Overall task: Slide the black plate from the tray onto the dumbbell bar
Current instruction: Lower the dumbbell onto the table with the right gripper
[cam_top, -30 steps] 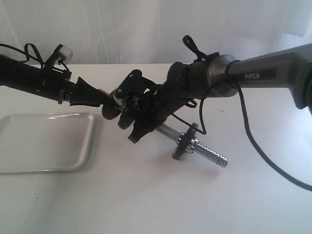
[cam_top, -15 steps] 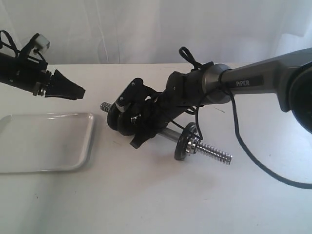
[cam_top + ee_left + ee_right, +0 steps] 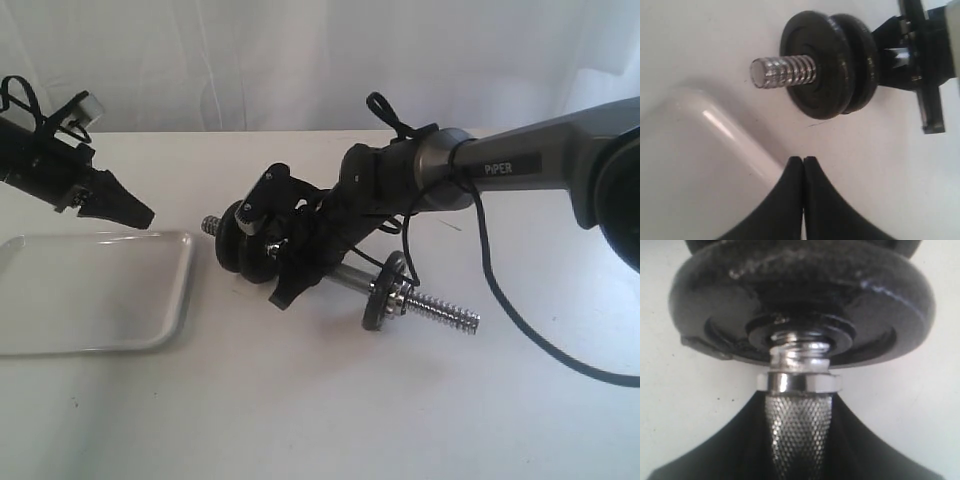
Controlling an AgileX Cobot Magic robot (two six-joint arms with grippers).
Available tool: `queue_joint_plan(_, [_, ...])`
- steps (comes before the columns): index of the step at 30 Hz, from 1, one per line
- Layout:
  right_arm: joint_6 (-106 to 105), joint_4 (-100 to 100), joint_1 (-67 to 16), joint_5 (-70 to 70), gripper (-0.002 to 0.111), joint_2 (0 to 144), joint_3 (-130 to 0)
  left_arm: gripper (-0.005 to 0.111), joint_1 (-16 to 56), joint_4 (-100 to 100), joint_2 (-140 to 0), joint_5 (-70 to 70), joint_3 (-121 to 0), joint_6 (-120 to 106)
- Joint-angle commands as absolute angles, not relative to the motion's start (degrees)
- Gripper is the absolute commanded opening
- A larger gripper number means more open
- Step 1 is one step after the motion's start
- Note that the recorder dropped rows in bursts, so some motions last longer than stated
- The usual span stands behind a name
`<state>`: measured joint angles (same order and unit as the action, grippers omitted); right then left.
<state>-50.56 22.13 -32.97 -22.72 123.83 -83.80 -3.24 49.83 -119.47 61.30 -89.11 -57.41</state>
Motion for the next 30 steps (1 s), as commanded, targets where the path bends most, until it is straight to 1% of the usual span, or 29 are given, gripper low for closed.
queue_joint_plan(1, [-51.05, 20.43, -32.49, -24.02, 0.000, 113.81, -84.45, 0.000, -3.33, 47.45, -118.65, 60.37, -89.44, -54.97])
queue_joint_plan(6, [-54.09, 18.83, -32.61, -29.19, 0.000, 114.00, -84.55, 0.000, -3.33, 44.67, -118.65, 57.44, -89.44, -50.96])
queue_joint_plan(12, [-65.05, 25.22, -32.61, -33.02, 0.000, 114.09, -84.55, 0.000, -3.33, 40.19, -118.65, 55.47, -89.44, -47.15])
queue_joint_plan(24, [-73.12, 29.78, -32.84, -31.59, 0.000, 115.22, -84.55, 0.000, -3.33, 39.84, -115.93, 54.03, -89.44, -46.99])
queue_joint_plan(30, [-73.28, 30.15, -33.90, -30.74, 0.000, 115.48, -86.39, 0.000, -3.33, 39.84, -115.80, 54.03, -89.44, -46.64])
